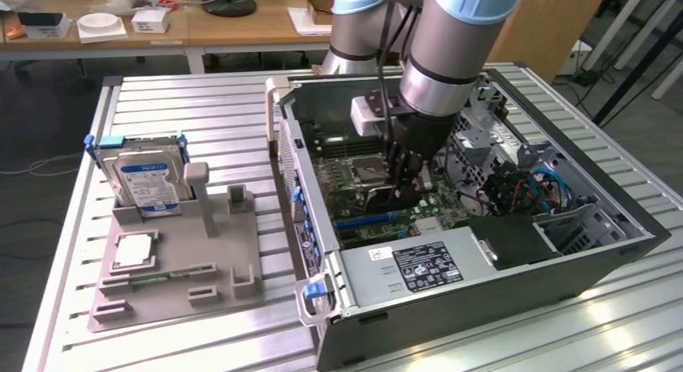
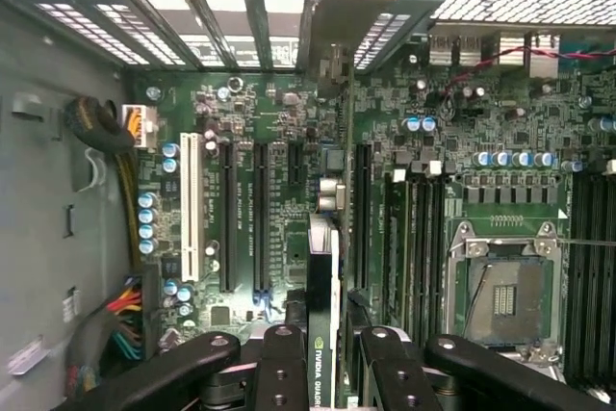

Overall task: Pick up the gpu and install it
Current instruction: 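Insert the gpu into the slot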

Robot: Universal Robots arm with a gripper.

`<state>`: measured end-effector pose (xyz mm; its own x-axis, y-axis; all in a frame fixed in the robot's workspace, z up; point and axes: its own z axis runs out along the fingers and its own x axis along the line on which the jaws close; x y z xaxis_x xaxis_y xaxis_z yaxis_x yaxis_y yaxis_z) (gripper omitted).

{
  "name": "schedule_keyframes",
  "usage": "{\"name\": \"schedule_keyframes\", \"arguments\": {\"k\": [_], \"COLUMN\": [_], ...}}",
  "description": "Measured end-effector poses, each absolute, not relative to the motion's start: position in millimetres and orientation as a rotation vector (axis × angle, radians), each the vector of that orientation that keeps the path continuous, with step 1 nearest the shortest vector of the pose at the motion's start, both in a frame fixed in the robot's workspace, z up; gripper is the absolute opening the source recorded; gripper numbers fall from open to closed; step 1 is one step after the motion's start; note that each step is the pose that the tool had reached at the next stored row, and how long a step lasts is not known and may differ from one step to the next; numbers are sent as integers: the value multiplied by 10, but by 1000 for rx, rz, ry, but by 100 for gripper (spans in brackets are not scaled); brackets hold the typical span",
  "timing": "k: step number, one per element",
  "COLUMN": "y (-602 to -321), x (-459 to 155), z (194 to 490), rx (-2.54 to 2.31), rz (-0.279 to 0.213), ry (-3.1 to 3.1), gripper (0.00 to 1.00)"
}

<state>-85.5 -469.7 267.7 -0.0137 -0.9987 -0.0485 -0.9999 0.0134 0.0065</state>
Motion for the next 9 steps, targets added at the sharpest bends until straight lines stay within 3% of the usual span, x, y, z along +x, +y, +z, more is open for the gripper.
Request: {"name": "schedule_keyframes", "arguments": {"k": [9], "y": [-4680], "x": [-917], "z": [2637], "rx": [-2190], "rz": [37], "ry": [2204], "gripper": [26]}}
